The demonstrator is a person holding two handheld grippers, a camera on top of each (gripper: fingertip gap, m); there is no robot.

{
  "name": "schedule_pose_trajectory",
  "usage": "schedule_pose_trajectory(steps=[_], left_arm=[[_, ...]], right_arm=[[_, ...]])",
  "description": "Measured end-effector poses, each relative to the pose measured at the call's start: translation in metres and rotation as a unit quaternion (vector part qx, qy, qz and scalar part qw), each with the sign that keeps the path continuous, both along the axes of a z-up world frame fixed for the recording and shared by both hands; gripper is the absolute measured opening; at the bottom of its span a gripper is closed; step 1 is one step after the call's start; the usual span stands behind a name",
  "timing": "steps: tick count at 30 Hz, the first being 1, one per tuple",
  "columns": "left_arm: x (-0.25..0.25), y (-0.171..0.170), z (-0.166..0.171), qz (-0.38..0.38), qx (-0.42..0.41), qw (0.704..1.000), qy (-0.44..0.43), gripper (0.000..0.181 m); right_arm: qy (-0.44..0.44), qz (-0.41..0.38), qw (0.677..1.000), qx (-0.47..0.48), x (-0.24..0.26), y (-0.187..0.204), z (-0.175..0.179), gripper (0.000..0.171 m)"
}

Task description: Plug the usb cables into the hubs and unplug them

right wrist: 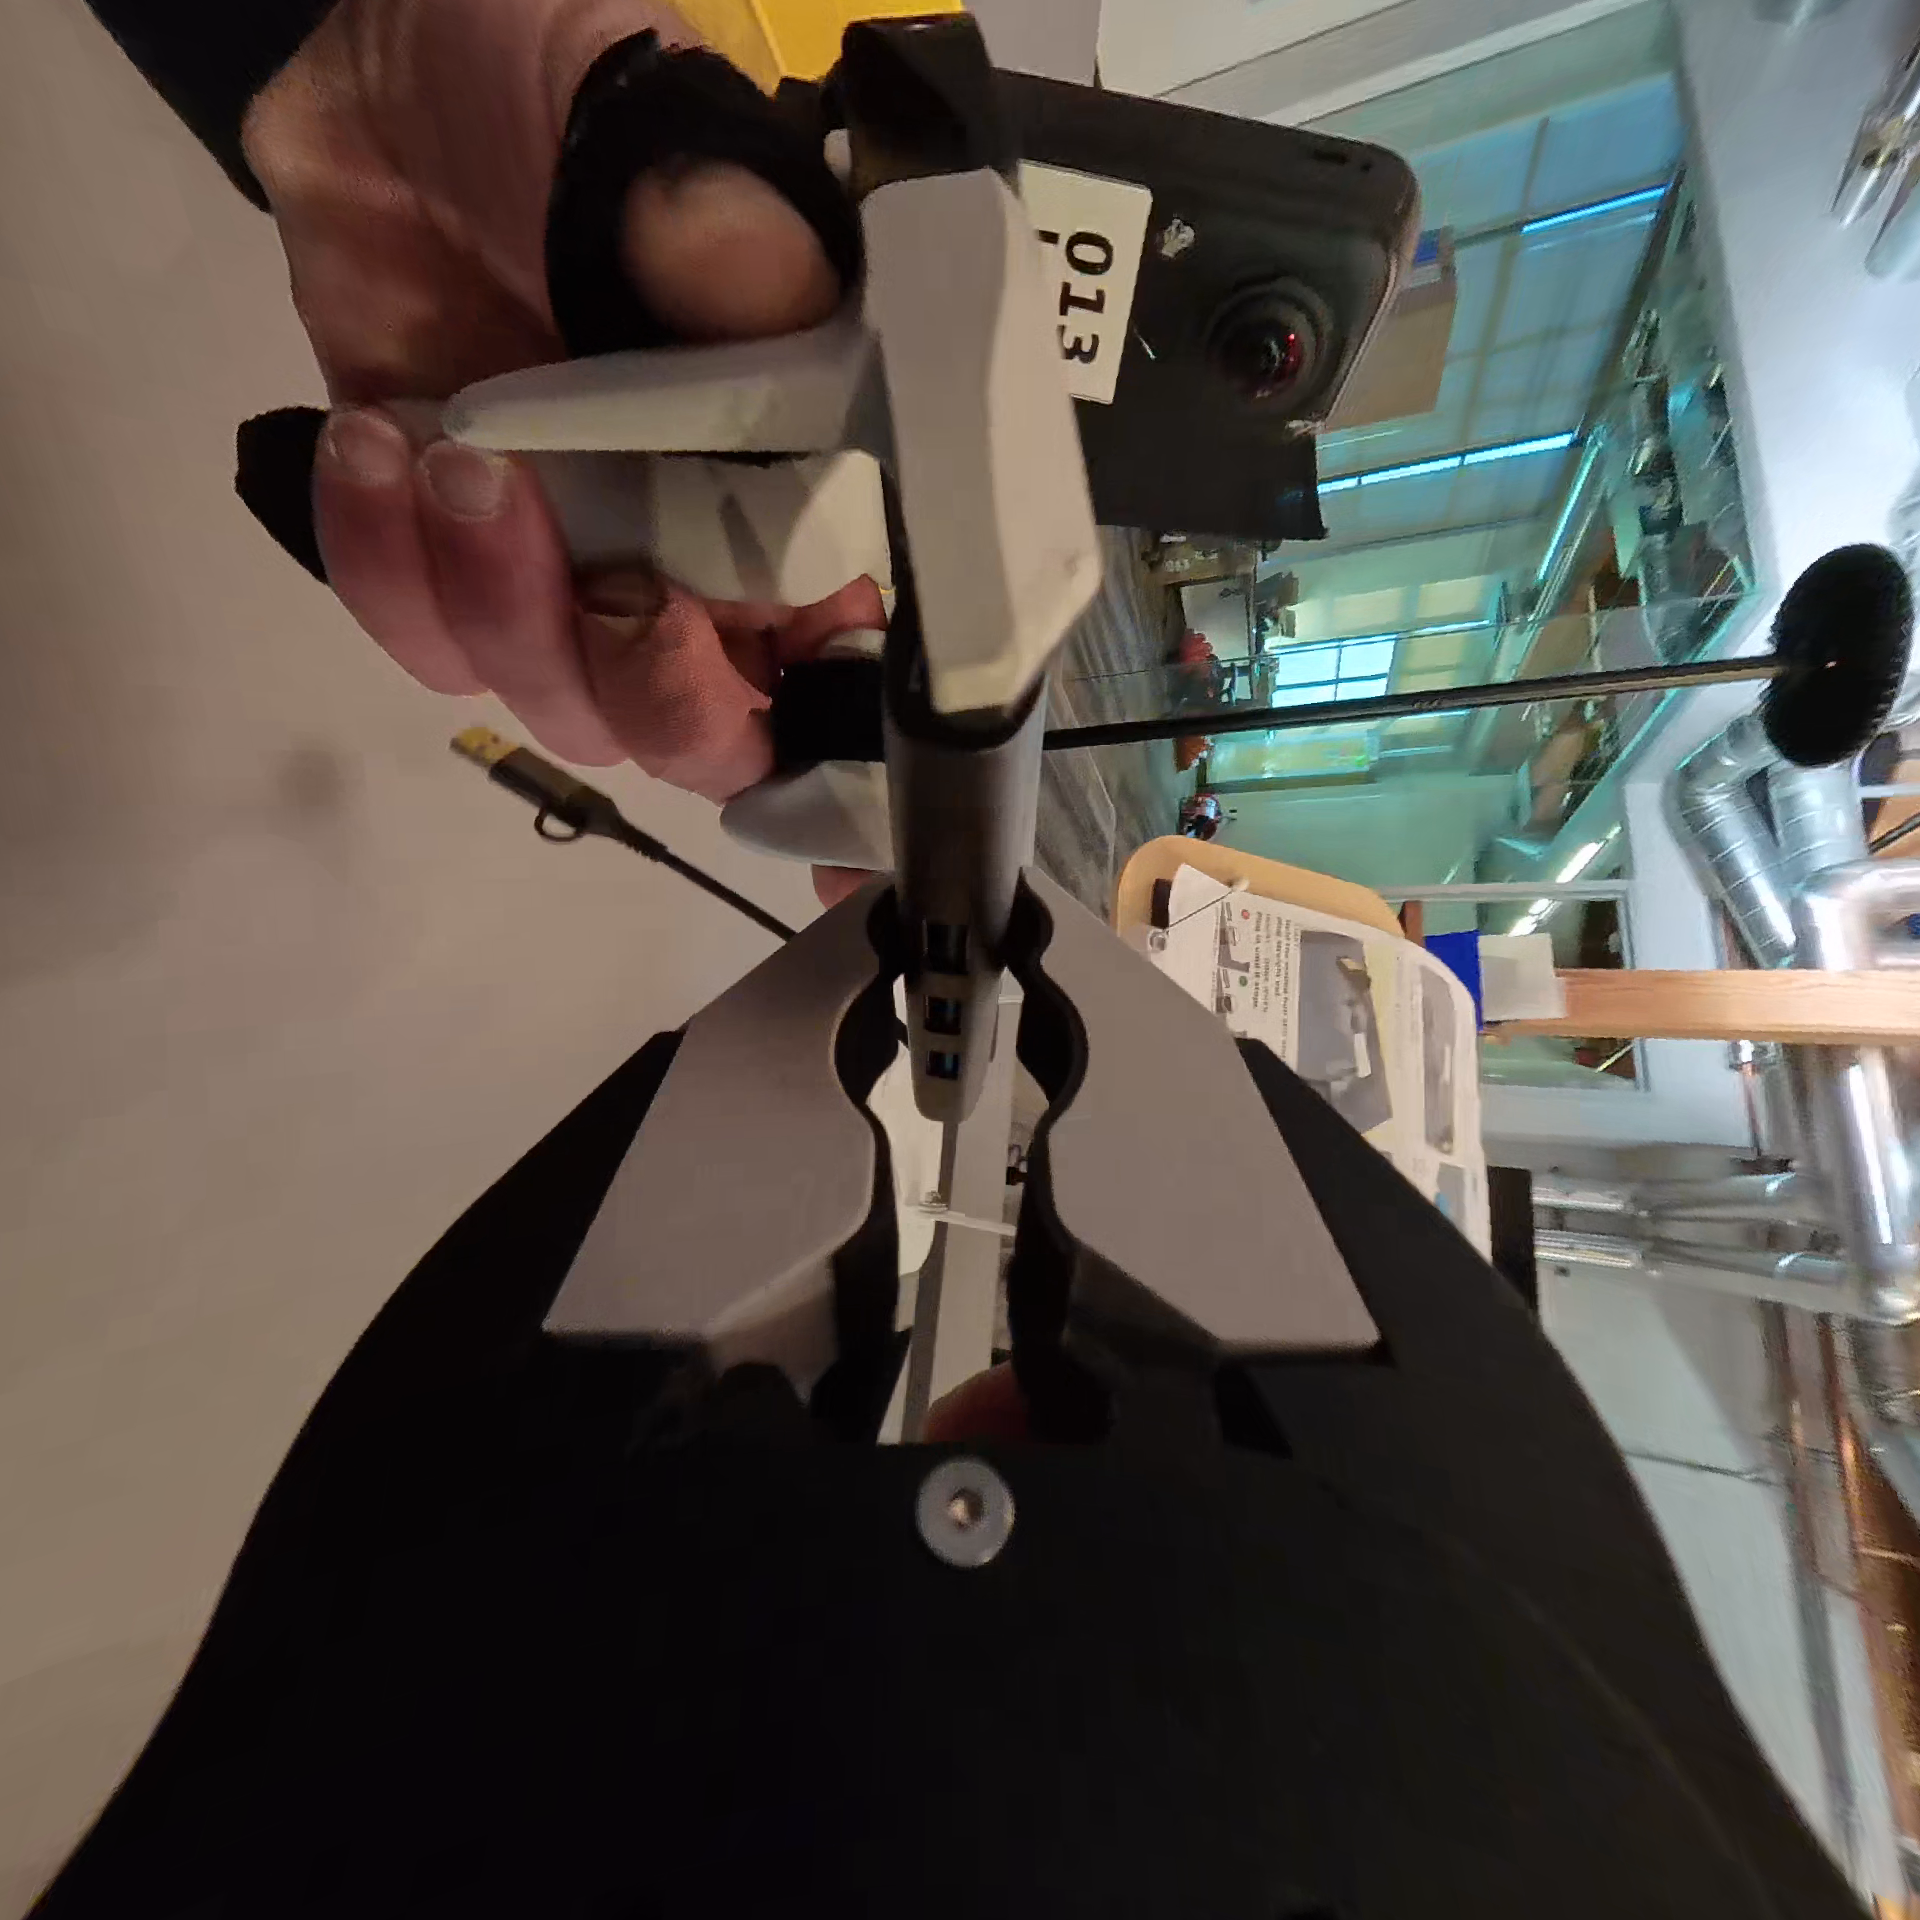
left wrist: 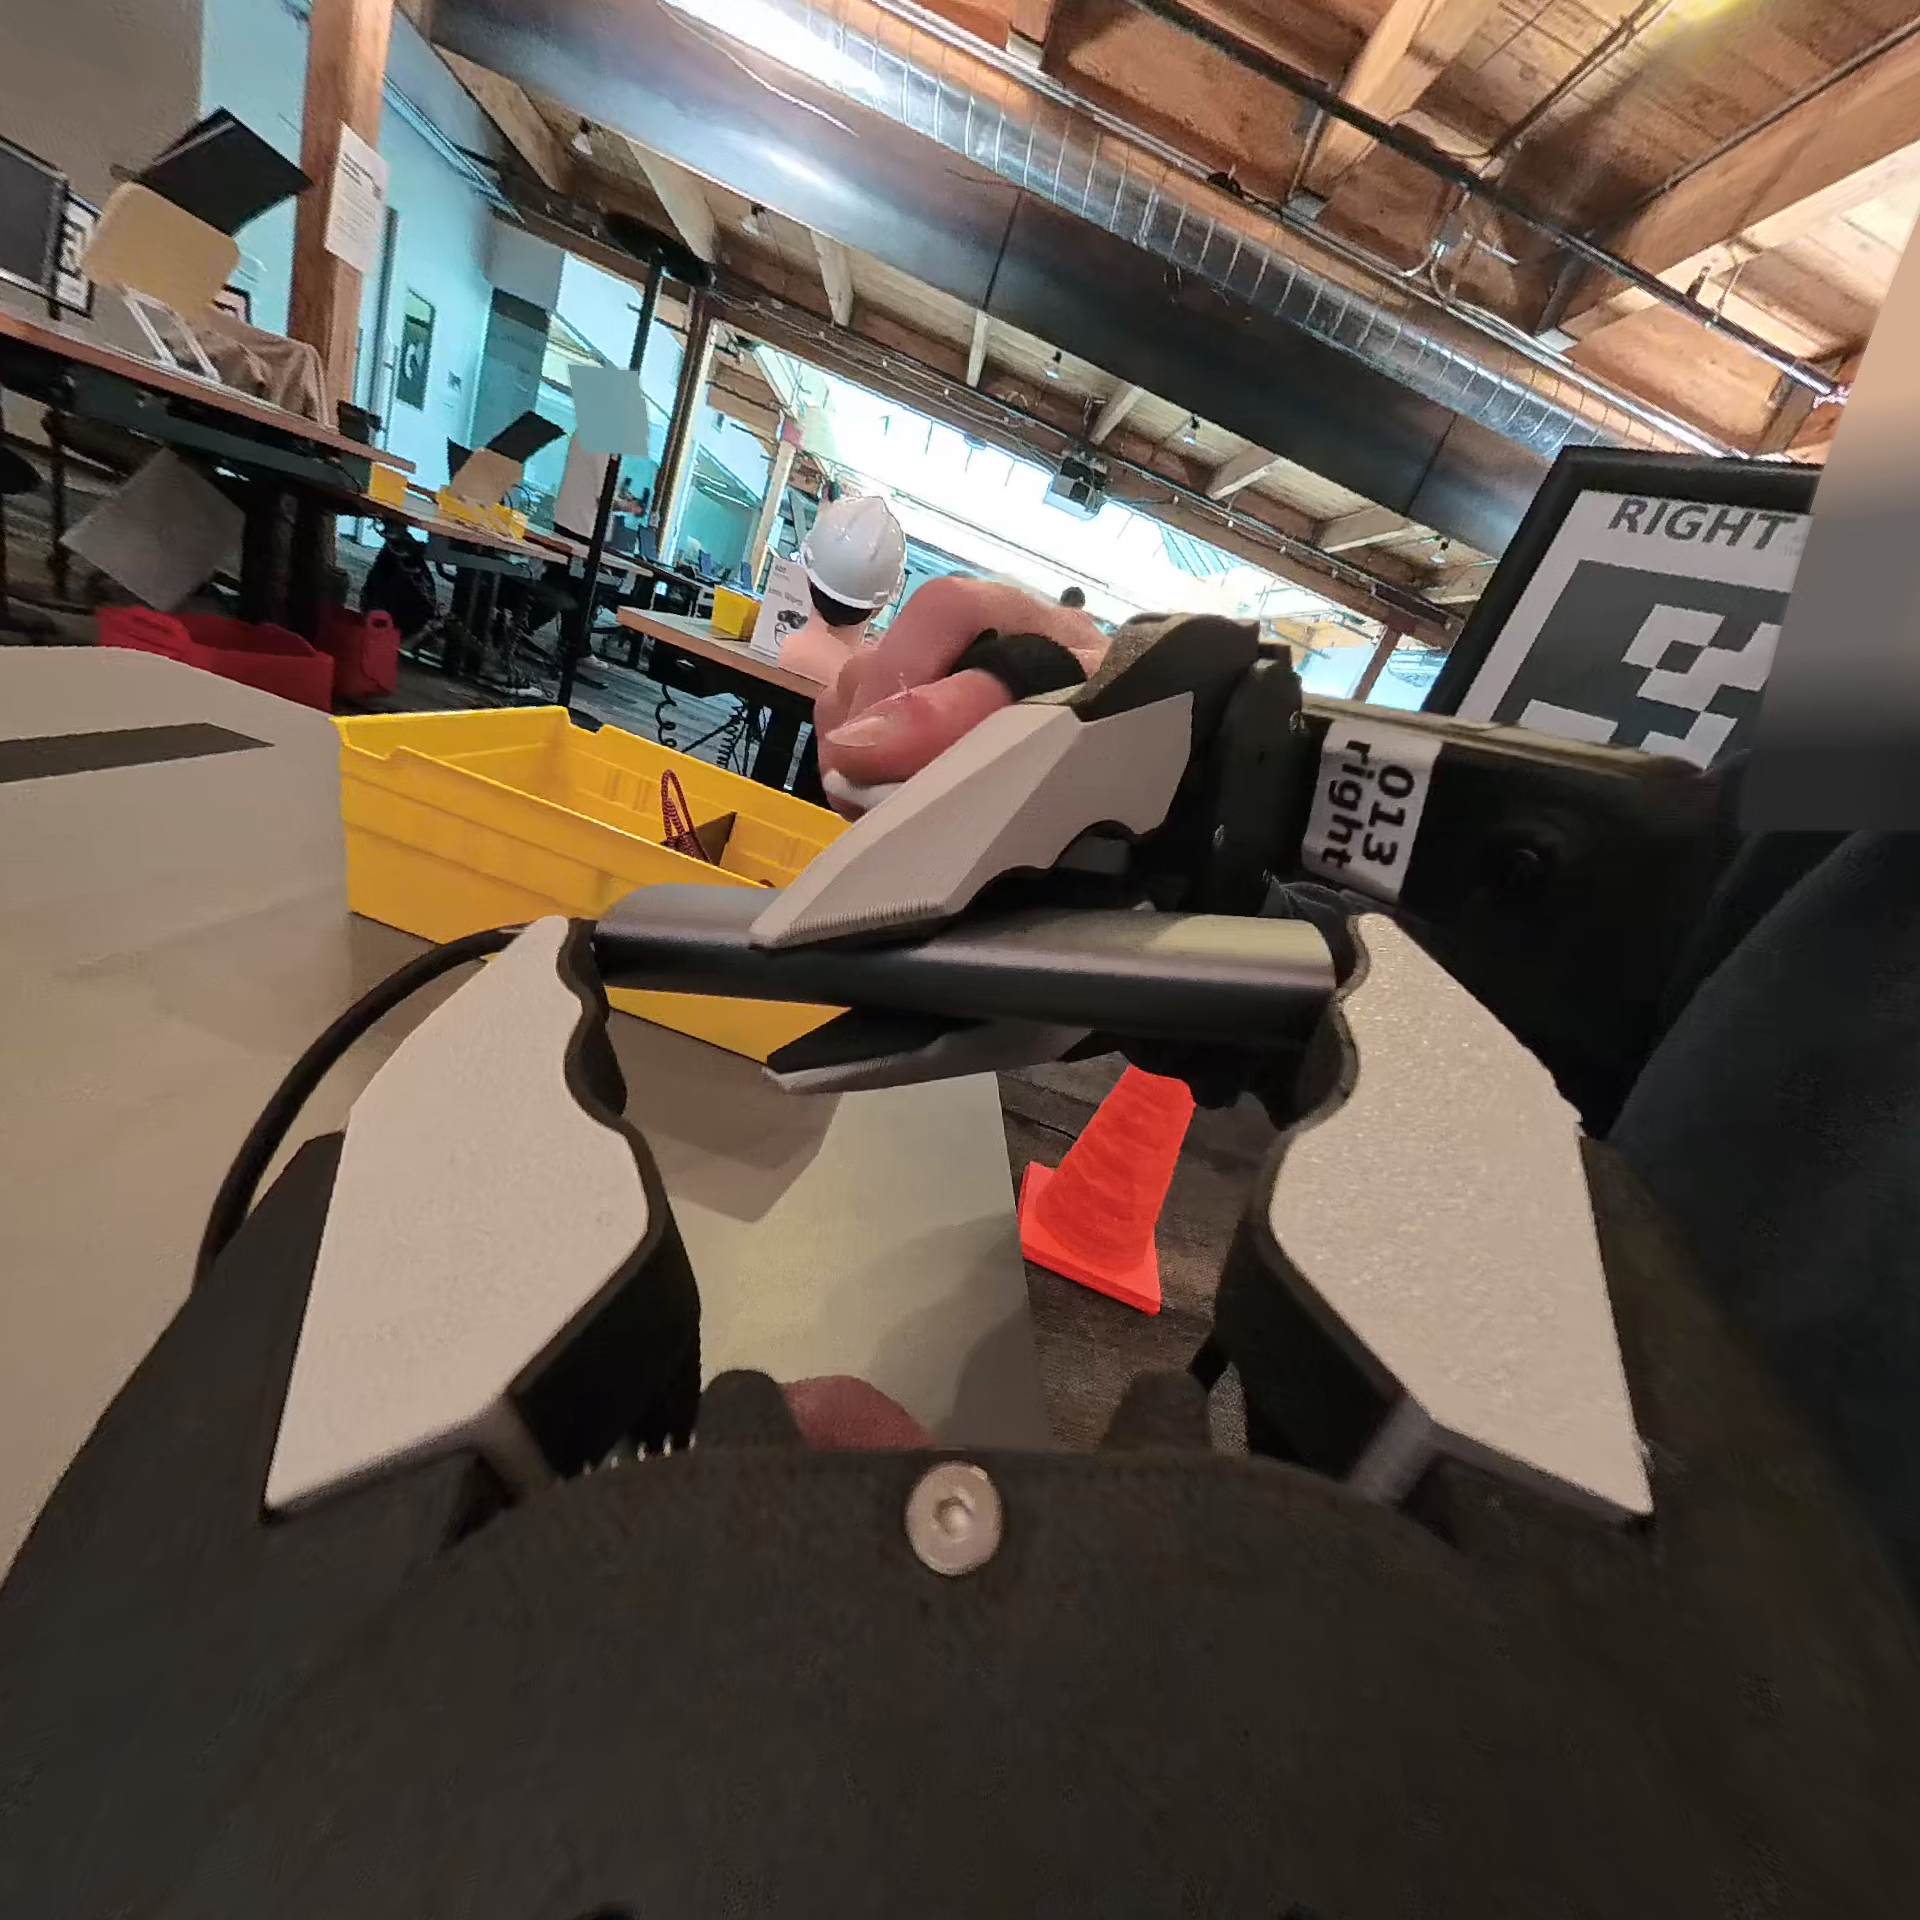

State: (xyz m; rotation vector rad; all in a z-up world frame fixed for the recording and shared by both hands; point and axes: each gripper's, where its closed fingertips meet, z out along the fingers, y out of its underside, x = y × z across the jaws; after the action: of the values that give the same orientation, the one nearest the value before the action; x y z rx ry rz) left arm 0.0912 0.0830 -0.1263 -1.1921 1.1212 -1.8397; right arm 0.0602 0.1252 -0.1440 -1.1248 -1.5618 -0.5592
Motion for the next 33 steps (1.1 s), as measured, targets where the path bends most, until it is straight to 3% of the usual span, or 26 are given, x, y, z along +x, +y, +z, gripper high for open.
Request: schedule_pose_trajectory(steps=[4, 8, 10, 13, 16, 23, 27, 30, 33], left_arm=[[-0.009, 0.016, 0.008, 0.038, 0.011, 0.999, -0.009, 0.116], [-0.029, 0.039, 0.014, 0.083, 0.019, 0.996, -0.033, 0.076], [-0.035, 0.047, 0.012, 0.099, 0.024, 0.994, -0.037, 0.044], [-0.035, 0.047, 0.005, 0.093, 0.039, 0.995, -0.022, 0.026], [-0.033, 0.049, 0.002, 0.099, 0.05, 0.994, -0.017, 0.018], [-0.027, 0.052, -0.013, 0.101, 0.056, 0.993, 0.014, 0.017], [-0.021, 0.051, -0.019, 0.098, 0.062, 0.993, 0.03, 0.017], [-0.017, 0.049, -0.023, 0.093, 0.065, 0.993, 0.042, 0.02], [-0.015, 0.048, -0.027, 0.089, 0.07, 0.992, 0.053, 0.023]], right_arm=[[0.032, -0.052, 0.998, -0.005, 0.034, 0.006, 0.022, 0.015], [0.058, -0.173, 0.982, 0.042, 0.127, 0.022, 0.08, 0.015], [0.053, -0.256, 0.964, 0.057, 0.19, 0.028, 0.106, 0.015], [0.049, -0.337, 0.938, 0.064, 0.273, 0.031, 0.126, 0.015], [0.03, -0.425, 0.905, 0.001, 0.352, 0.032, 0.098, 0.015], [-0.028, -0.507, 0.845, -0.17, 0.443, 0.029, -0.04, 0.015], [-0.041, -0.536, 0.808, -0.243, 0.47, 0.025, -0.097, 0.015], [-0.022, -0.524, 0.802, -0.288, 0.472, 0.031, -0.122, 0.015], [-0.038, -0.522, 0.772, -0.36, 0.473, 0.022, -0.14, 0.034]])
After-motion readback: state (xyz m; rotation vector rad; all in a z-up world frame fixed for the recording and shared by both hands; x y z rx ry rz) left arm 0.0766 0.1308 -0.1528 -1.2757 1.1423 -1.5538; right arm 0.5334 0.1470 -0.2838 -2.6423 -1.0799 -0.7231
